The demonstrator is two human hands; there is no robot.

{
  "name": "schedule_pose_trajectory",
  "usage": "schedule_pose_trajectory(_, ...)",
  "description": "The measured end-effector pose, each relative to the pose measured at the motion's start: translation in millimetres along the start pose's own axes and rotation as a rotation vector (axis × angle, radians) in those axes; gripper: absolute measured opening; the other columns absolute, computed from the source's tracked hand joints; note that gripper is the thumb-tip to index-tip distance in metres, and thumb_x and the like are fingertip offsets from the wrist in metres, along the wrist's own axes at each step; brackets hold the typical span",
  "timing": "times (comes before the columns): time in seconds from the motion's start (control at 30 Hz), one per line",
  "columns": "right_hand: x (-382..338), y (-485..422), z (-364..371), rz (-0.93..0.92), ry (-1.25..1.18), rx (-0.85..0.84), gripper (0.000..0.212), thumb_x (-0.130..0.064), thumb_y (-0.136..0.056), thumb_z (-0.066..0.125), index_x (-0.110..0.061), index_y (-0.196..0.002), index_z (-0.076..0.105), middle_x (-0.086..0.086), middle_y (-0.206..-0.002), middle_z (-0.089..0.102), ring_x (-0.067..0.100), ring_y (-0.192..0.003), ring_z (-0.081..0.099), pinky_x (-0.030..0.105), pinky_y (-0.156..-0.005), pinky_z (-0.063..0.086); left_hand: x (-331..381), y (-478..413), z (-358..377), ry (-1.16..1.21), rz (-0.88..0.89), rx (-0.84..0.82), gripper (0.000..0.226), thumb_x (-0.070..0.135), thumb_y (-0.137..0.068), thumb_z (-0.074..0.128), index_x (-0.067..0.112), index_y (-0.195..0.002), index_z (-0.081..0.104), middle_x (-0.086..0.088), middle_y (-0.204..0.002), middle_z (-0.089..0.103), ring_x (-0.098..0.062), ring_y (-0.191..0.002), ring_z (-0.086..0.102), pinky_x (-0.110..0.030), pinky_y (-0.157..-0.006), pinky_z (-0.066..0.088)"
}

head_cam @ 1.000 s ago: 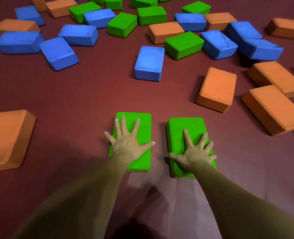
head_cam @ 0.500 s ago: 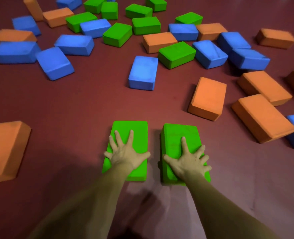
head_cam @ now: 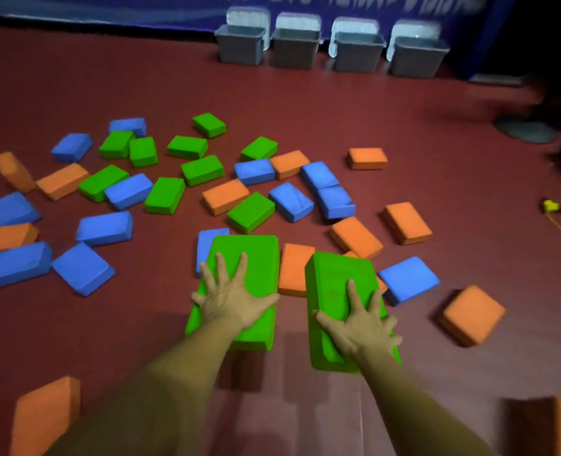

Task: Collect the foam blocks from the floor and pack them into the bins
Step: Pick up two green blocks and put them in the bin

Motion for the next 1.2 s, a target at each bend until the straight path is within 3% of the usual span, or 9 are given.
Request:
schedule_pose_trajectory(0.23,16.1,74.4,-213.4,0.095,-0.137,0.133,0.112,-0.097,-0.063,0.049,-0.058,-0.155,-0.001,-0.001,-0.17,-0.014,0.047,-0.149,0.014,0.066,-0.114,0.02,156.9,66.2,-171.8,0.02,0.17,0.029,0.122,0.093,-0.06,0.056,0.047,-0.158,-0.001,0.001,-0.169,-0.014,-0.033,-0.154,-0.016,-0.071,-0.111,0.022)
schedule_pose_trajectory(0.43,81.3,94.6,-353.4,0.184,-0.24,0.24,0.111,-0.096,-0.063,0.05,-0.058,-0.155,0.0,0.001,-0.17,-0.014,0.049,-0.148,0.012,0.067,-0.113,0.018,303.1,114.2,-254.0,0.038,0.304,0.07,0.12,0.09,-0.062,0.058,0.046,-0.159,0.002,0.0,-0.17,-0.011,-0.033,-0.154,-0.014,-0.072,-0.11,0.019)
schedule_pose_trajectory(0.8,188.9,58.7,-489.4,0.291,-0.382,0.328,0.11,-0.097,-0.06,0.053,-0.061,-0.153,0.005,0.014,-0.169,-0.003,0.047,-0.149,0.015,0.066,-0.113,0.019,499.9,151.7,-258.5,0.109,0.383,0.015,0.12,0.089,-0.062,0.06,0.045,-0.159,0.005,0.0,-0.17,-0.008,-0.033,-0.155,-0.012,-0.071,-0.111,0.017)
schedule_pose_trajectory(1.2,233.9,-139.7,-579.3,0.337,-0.401,0.327,0.11,-0.095,-0.059,0.054,-0.061,-0.153,0.008,0.014,-0.169,-0.002,0.046,-0.149,0.014,0.065,-0.113,0.018,673.1,-1.9,-235.5,0.054,0.434,-0.048,0.117,0.087,-0.062,0.062,0.044,-0.159,0.011,0.001,-0.17,-0.003,-0.033,-0.155,-0.007,-0.069,-0.112,0.017)
Point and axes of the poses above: each hand's wrist, its own y-axis away from the middle knuckle, its own z-axis out of the palm, x = y × z, the point moved 1 cm from there along -y, towards the middle knuckle
